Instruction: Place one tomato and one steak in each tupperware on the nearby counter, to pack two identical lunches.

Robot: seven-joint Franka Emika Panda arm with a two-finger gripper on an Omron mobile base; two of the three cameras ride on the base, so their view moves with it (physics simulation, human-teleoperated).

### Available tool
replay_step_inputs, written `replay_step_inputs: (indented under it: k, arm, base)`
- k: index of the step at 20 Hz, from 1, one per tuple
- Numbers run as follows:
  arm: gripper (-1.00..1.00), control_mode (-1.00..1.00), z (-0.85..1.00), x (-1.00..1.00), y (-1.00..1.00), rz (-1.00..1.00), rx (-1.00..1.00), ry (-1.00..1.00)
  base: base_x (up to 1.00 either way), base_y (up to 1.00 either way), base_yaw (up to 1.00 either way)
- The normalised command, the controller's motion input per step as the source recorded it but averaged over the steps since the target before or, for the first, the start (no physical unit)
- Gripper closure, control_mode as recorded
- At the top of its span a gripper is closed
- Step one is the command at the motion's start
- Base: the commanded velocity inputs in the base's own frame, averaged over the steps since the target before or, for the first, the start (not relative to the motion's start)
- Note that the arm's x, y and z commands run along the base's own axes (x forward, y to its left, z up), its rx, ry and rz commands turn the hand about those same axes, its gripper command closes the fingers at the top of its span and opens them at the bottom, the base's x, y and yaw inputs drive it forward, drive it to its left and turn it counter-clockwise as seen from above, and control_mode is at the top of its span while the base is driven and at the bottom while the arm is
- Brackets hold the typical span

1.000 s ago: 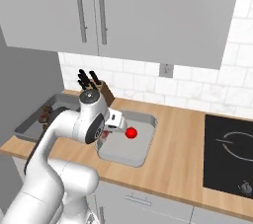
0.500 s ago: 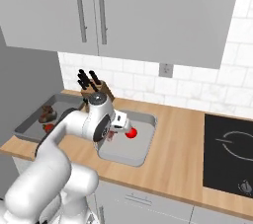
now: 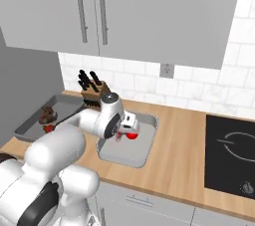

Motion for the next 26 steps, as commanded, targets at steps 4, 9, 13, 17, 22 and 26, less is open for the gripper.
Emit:
replay_step_inputs:
  k: [4, 9, 13, 17, 22, 26]
  arm:
    - [1.0, -1.0, -0.31, 0.36, -0.19, 0.0, 0.0, 0.05]
    - [1.0, -1.0, -0.36, 0.28, -0.04, 0.0, 0.0, 0.09]
    - [-1.0, -1.0, -0.38, -0.01, 0.0, 0.0, 0.0, 0.13]
    - [-1.0, -1.0, 0.02, -0.91, -0.18, -0.04, 0.02, -0.02]
    - [-1.0, -1.0, 0.35, -0.83, 0.04, -0.02, 0.0, -0.17]
    - [-1.0, -1.0, 0.56, -0.52, 0.14, -0.01, 0.0, -0.15]
  base:
    - [0.0, 0.0, 0.0]
    - [0.0, 0.0, 0.0]
    - [0.0, 0.0, 0.0]
    - [0.0, 0.0, 0.0]
    - [0.0, 0.0, 0.0]
    - [0.0, 0.0, 0.0]
